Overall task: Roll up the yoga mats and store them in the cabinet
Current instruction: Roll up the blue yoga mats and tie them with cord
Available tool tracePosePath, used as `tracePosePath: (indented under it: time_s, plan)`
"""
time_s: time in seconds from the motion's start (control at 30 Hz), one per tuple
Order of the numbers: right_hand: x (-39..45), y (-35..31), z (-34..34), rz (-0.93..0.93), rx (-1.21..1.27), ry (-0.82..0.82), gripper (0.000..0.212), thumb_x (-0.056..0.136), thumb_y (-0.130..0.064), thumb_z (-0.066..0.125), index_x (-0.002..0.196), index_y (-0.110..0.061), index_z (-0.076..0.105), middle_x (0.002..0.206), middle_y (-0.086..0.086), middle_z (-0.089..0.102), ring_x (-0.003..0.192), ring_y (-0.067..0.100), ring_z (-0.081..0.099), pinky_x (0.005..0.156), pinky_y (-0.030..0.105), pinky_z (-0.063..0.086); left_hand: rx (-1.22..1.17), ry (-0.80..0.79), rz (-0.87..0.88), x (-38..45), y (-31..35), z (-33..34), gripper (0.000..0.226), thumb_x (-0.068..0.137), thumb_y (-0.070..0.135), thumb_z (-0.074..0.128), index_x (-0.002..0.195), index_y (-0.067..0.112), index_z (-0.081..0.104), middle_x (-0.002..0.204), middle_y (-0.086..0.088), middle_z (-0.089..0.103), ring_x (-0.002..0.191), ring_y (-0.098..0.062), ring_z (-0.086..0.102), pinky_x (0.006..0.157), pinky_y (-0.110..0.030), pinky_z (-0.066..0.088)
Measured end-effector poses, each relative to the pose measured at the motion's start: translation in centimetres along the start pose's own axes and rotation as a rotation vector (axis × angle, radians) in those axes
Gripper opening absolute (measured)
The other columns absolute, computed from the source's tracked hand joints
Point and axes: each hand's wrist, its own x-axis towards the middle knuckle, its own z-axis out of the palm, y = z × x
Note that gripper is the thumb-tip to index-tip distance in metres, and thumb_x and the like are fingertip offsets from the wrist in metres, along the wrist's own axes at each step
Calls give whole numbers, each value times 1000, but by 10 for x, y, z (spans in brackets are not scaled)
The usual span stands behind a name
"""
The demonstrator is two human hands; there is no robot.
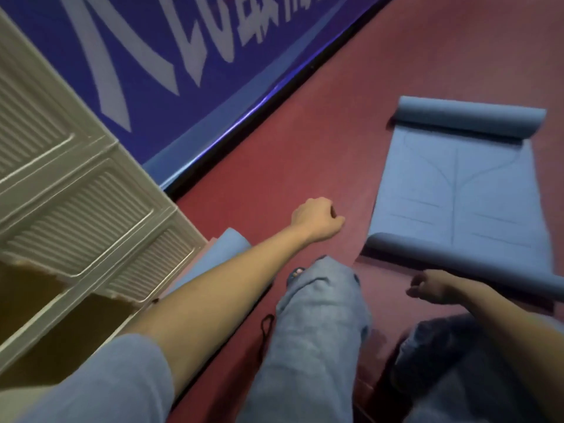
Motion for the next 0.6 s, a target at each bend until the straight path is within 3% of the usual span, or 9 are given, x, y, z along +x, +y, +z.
tracePosePath:
  time_s: [0.1, 0.23, 0.33, 0.4, 0.47, 0.6]
  plan:
    - [4, 23, -16, 38, 76, 32, 21, 96, -39, 64, 100, -19, 68, 112, 5, 67, 100, 21, 59, 81, 26, 43, 19, -40, 119, 14, 68, 27, 27, 85, 44, 59, 90, 20, 70, 104, -9, 75, 99, -33, 69, 77, -36, 49]
    - [11, 69, -17, 140, 196, 2, 23, 93, -35, 64, 92, -12, 67, 99, 10, 70, 79, 22, 62, 65, 26, 47, 265, -229, 185, 13, 101, 104, 34, 91, 38, 58, 113, 13, 69, 120, -15, 70, 110, -36, 66, 88, -40, 52]
    - [21, 99, -13, 199, 249, -36, 30, 93, -38, 65, 101, -10, 72, 107, 11, 71, 95, 25, 67, 77, 27, 51, 457, -452, 128, 29, 100, 153, 38, 90, 29, 60, 124, 13, 65, 129, -13, 66, 117, -34, 65, 91, -38, 50]
    - [29, 114, -19, 205, 310, -29, 36, 94, -40, 64, 110, -10, 73, 116, 10, 70, 105, 25, 65, 84, 27, 48, 443, -460, 92, 51, 102, 170, 38, 91, 28, 57, 124, 13, 64, 129, -12, 65, 118, -34, 63, 91, -37, 47]
    - [37, 122, -28, 205, 373, -26, 34, 95, -41, 63, 109, -11, 72, 115, 9, 69, 103, 24, 61, 81, 27, 43, 433, -424, 65, 78, 104, 187, 38, 93, 30, 56, 127, 13, 59, 131, -12, 63, 122, -33, 60, 95, -39, 45]
    - [55, 125, -53, 150, 454, 125, 33, 93, -42, 58, 79, -12, 61, 91, 12, 68, 93, 31, 65, 71, 33, 43, 439, -344, 24, 138, 112, 239, 56, 92, 34, 59, 140, 13, 43, 143, -11, 49, 132, -32, 47, 103, -41, 40]
